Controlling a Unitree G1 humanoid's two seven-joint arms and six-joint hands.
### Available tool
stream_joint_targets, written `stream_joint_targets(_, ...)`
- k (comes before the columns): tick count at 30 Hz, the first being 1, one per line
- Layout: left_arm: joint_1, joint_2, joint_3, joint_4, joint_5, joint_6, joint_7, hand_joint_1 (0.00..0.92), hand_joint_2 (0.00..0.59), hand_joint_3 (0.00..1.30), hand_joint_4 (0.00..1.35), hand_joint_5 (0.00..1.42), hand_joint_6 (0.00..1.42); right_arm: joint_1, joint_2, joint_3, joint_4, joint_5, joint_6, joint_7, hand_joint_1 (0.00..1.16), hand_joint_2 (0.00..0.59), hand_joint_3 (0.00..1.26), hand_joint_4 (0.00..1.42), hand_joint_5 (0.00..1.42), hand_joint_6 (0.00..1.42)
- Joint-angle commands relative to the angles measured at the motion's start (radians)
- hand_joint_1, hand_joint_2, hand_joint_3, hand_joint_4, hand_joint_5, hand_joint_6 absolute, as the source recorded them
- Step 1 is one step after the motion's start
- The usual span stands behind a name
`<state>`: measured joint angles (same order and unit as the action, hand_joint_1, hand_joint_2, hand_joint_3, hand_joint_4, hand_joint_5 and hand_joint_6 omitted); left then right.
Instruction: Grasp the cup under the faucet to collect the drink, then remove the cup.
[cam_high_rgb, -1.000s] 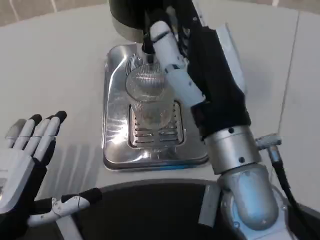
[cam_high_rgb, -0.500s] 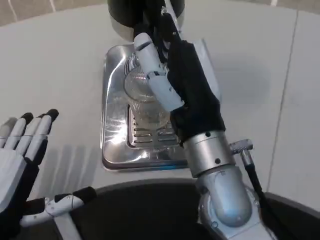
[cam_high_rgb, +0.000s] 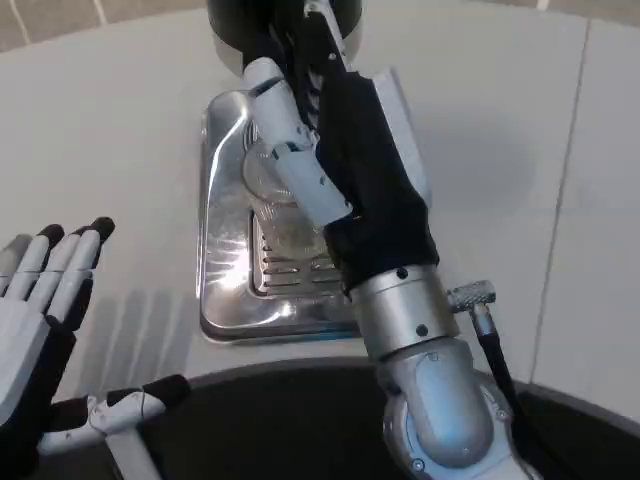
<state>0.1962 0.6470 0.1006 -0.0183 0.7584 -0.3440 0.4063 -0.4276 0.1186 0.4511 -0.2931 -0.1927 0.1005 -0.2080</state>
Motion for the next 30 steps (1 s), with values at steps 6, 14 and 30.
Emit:
stream_joint_targets(6, 0.013, -0.001, 0.01, 0.009, -0.003, -0.018, 0.012, 0.0, 0.09, 0.0, 0.0, 0.0, 0.0, -0.012, 0.101, 0.046, -0.066, 0.002, 0.044, -0.001, 0.26, 0.585, 0.0, 0.0, 0.0, 0.0)
stream_joint_targets(14, 0.015, -0.004, 0.011, 0.008, -0.006, -0.022, 0.013, 0.0, 0.09, 0.0, 0.0, 0.0, 0.0, -0.038, 0.085, 0.044, -0.093, 0.009, 0.113, 0.03, 0.2, 0.555, 0.0, 0.0, 0.0, 0.0)
stream_joint_targets(30, 0.002, -0.02, 0.003, 0.017, -0.013, -0.036, 0.01, 0.0, 0.09, 0.0, 0.0, 0.0, 0.0, -0.268, -0.026, 0.059, -0.19, -0.08, 0.545, 0.295, 0.0, 0.528, 0.0, 0.0, 0.0, 0.0)
